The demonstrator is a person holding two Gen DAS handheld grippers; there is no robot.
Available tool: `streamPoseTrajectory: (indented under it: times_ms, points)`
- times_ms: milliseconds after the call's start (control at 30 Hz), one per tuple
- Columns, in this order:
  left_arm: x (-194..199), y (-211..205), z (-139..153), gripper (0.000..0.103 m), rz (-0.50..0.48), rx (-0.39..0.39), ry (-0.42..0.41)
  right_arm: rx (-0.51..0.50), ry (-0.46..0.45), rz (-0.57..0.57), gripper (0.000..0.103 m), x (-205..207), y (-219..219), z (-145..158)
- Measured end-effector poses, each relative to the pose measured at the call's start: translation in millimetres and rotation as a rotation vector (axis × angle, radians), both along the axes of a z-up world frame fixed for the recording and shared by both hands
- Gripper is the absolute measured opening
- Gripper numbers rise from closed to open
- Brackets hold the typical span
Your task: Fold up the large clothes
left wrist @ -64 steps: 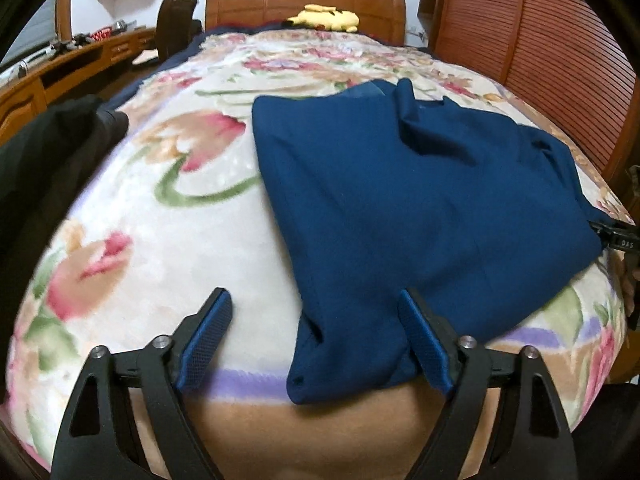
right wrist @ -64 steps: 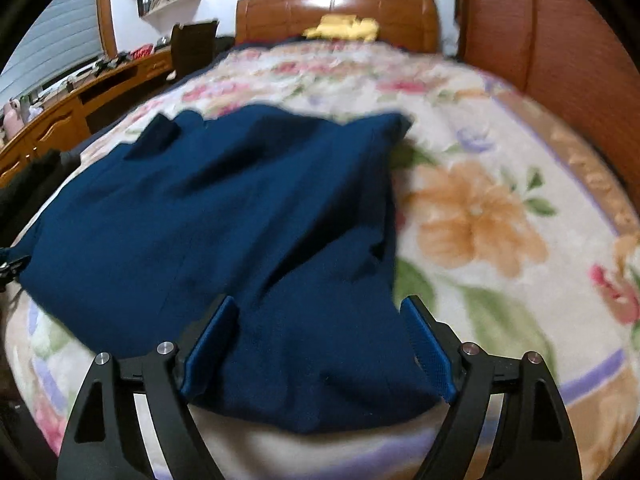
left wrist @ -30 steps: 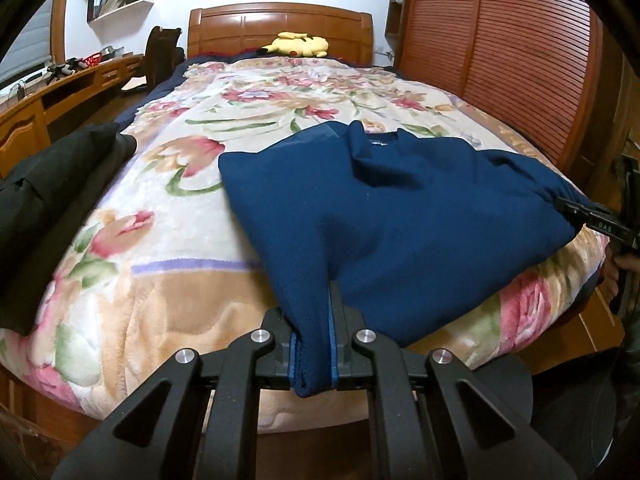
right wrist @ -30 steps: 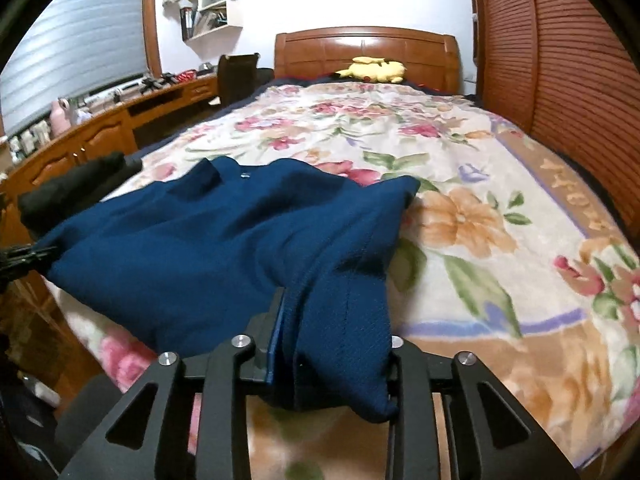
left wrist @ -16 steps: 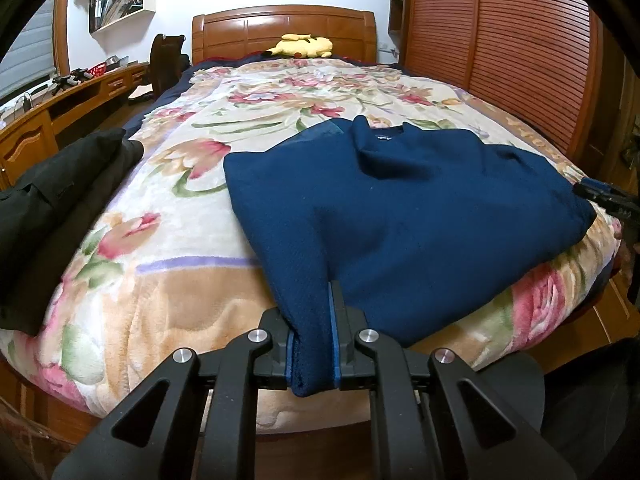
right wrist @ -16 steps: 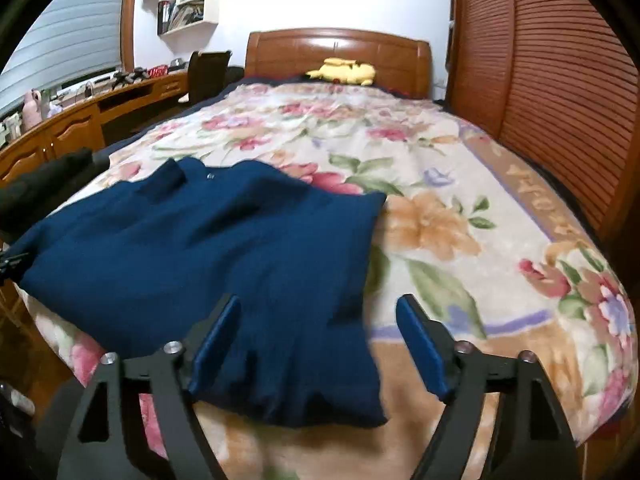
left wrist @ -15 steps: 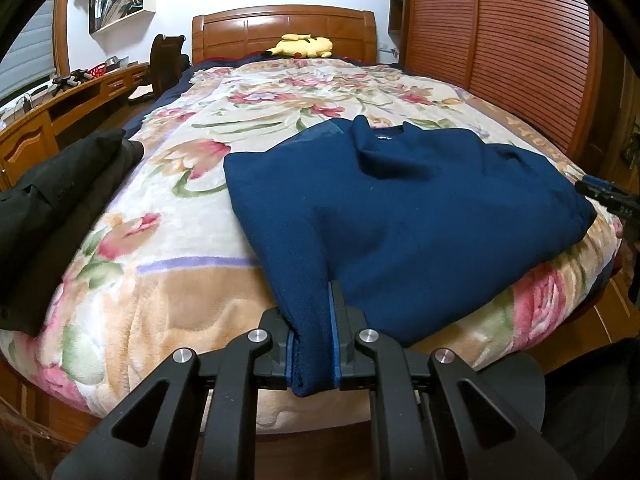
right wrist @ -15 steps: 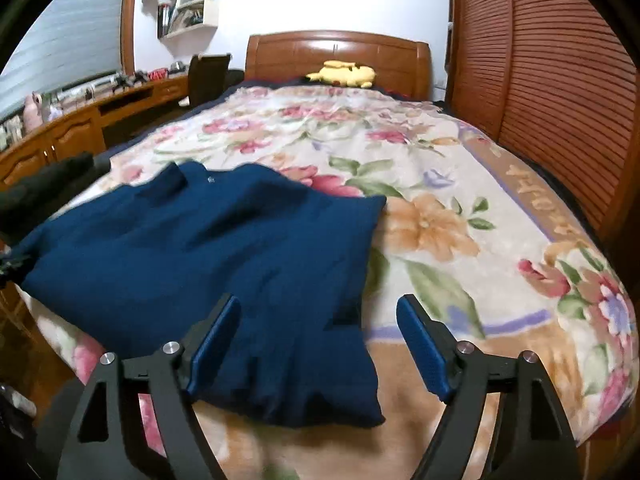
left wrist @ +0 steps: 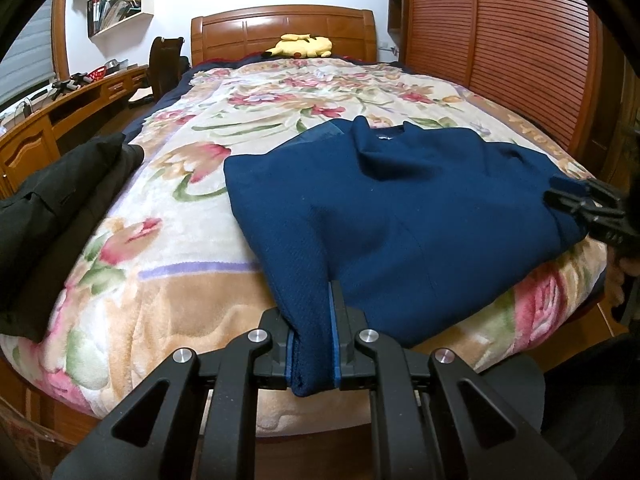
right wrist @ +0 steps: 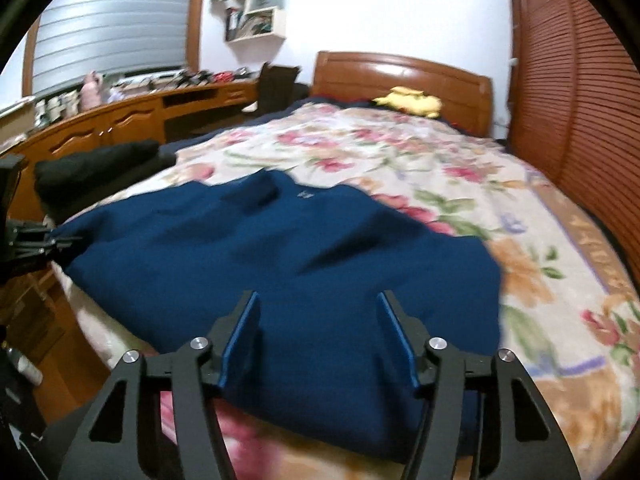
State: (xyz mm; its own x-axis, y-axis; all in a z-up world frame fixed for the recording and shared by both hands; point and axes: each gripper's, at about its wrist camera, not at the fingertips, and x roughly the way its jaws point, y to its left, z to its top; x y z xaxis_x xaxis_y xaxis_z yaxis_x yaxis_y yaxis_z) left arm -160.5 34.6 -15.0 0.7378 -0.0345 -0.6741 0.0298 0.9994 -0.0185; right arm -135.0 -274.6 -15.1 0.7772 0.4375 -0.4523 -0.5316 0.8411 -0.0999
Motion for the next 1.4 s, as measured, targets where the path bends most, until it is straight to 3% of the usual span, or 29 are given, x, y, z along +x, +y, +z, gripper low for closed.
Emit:
streamPoseTrajectory:
  times_ms: [200,433,567,700,1000,1067,1100,1167,1400]
  points:
    - [1.1,1.6,-3.1,0.014,-0.005,0.004,0.006,0.055,0.03,0.049,0.06,2.5,21.5,3.5]
    - [3.5,1.0,-5.3,0.015,-0.009,0.007,0.018,0.011,0.031,0.04,0.06,10.4,29.8,-5.1]
    - [7.3,0.5,-12.6,0.024,-0.002,0.009,0.036,-0.02,0.053,0.038,0.06,14.2,30.5,-11.8]
    - [7.4,3.8,-22.9,0.045,0.018,0.027,0.037,-0.041,0.051,0.037,0.06,15.6,36.2,-8.8]
    - [6.3,19.3,-30.0,0.05,0.039,-0.096,0.043,-0.045,0.042,0.041,0.06,15.7,34.8,-6.0]
    - [7.2,20.4,-30.0,0.044,0.023,-0.129,0.059,-0.046,0.04,0.042,0.06,14.9,34.6,-7.2]
    - [7.6,19.9,-28.9,0.026,0.001,-0.156,0.067,-0.046,0.04,0.043,0.06,14.8,34.5,-7.4]
    - [7.7,20.8,-22.9,0.015,-0.015,-0.186,0.073,-0.045,0.043,0.045,0.06,14.9,33.8,-8.1]
    - [9.5,-8.7,42.4,0.011,-0.067,-0.131,-0.05,-0.023,0.105,0.056,0.059,24.3,31.4,-13.1]
